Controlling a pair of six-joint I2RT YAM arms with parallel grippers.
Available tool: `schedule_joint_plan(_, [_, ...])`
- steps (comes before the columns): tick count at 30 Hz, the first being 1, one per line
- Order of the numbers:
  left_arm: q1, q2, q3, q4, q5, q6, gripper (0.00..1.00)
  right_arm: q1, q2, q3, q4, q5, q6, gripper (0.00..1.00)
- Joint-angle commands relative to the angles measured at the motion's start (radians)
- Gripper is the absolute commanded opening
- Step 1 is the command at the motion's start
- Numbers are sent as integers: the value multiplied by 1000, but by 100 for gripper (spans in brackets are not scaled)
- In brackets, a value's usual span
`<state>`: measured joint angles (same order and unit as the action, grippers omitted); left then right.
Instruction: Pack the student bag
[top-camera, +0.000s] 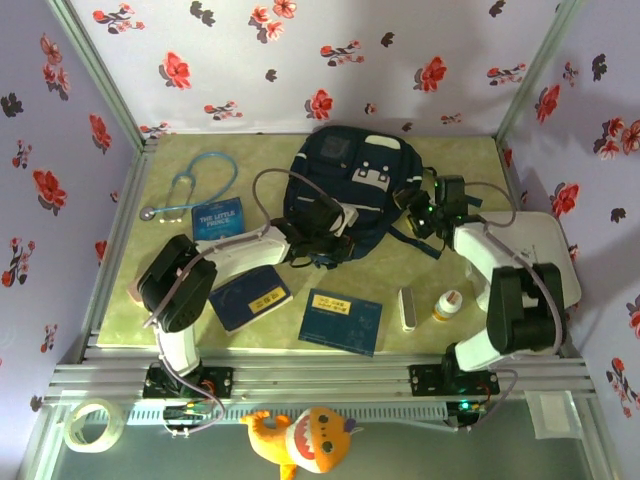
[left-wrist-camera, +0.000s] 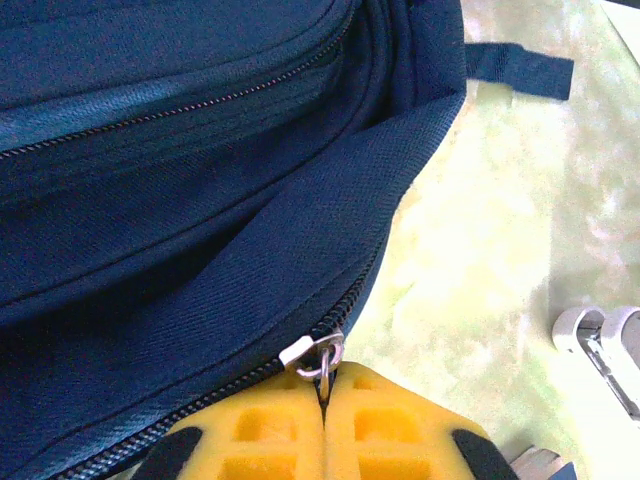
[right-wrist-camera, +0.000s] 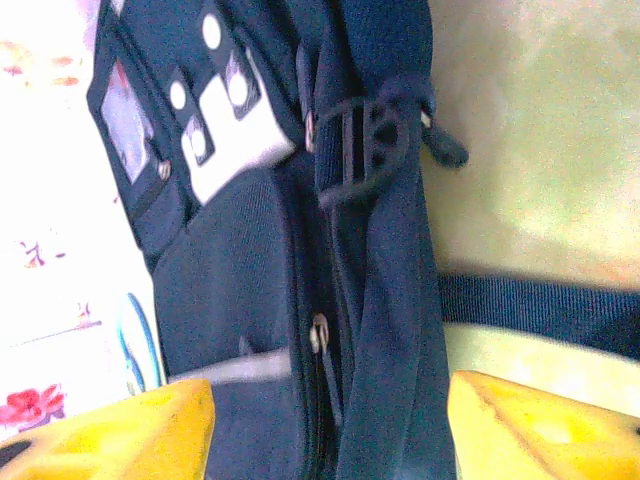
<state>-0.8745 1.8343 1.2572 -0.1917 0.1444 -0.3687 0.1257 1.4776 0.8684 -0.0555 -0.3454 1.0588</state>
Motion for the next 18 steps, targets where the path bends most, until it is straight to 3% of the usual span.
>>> schedule_joint_plan(1, [-8, 13, 47, -1, 41, 2, 0, 39, -31, -59, -9, -52, 86, 66])
schedule_joint_plan(8, [-9, 8, 39, -3, 41, 2, 0, 145, -46, -74, -1, -52, 193, 67])
schedule_joint_plan(18, [-9, 17, 22, -20, 18, -11, 0, 166, 23, -83, 54, -37, 199, 39])
